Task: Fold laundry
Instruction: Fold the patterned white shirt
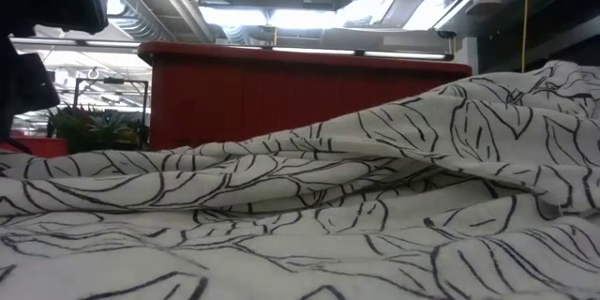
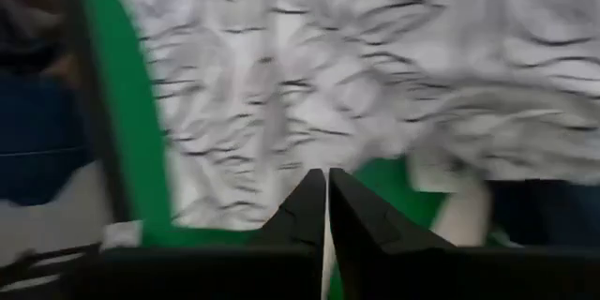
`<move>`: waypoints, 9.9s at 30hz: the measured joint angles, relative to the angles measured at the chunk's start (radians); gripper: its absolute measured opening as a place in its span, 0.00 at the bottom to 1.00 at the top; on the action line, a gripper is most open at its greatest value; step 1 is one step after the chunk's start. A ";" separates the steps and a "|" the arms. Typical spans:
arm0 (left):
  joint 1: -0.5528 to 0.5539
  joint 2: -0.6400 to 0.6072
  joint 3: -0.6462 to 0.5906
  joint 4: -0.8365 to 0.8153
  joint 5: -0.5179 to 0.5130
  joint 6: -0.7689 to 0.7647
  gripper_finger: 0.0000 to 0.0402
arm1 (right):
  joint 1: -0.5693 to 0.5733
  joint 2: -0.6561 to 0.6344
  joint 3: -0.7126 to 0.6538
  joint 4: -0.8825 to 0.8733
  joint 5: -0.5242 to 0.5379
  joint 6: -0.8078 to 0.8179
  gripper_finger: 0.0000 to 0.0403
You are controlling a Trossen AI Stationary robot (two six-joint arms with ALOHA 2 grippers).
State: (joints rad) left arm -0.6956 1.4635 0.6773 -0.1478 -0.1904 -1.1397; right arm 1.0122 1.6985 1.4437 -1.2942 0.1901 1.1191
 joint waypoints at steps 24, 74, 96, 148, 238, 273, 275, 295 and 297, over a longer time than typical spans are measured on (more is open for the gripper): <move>0.000 0.000 0.000 0.000 -0.029 -0.002 0.30 | -0.067 0.225 0.000 0.005 -0.053 -0.190 0.45; 0.064 0.000 0.000 0.098 -0.303 0.181 0.30 | -0.077 0.193 -0.002 -0.155 -0.183 -0.334 0.02; 0.168 0.000 0.000 -0.155 -0.013 0.178 0.50 | -0.077 0.193 0.003 -0.171 -0.183 -0.340 0.03; 0.044 -0.068 0.272 -0.749 -0.106 -0.063 0.00 | -0.315 -0.066 -0.004 -0.279 0.012 -0.369 0.02; 0.263 -0.387 -0.152 -0.059 -0.287 0.051 0.00 | -0.446 -0.227 -0.005 -0.276 0.236 -0.286 0.03; 0.373 -0.566 -0.152 -0.309 -0.738 0.235 0.00 | -0.969 -0.289 -0.005 -0.277 0.461 -0.529 0.03; 0.375 -0.566 -0.152 -0.306 -0.729 0.235 0.00 | -0.969 -0.289 -0.005 -0.277 0.440 -0.539 0.03; 0.268 -0.566 -0.152 -0.307 -0.679 0.236 0.00 | -0.901 -0.288 -0.005 -0.277 0.415 -0.671 0.03; 0.232 -0.566 -0.152 -0.307 -0.679 0.233 0.00 | -0.862 -0.288 -0.005 -0.277 0.408 -0.671 0.02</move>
State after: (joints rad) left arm -0.4636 0.8970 0.5255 -0.4545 -0.8692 -0.9065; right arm 0.1501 1.4101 1.4384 -1.5711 0.5980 0.4484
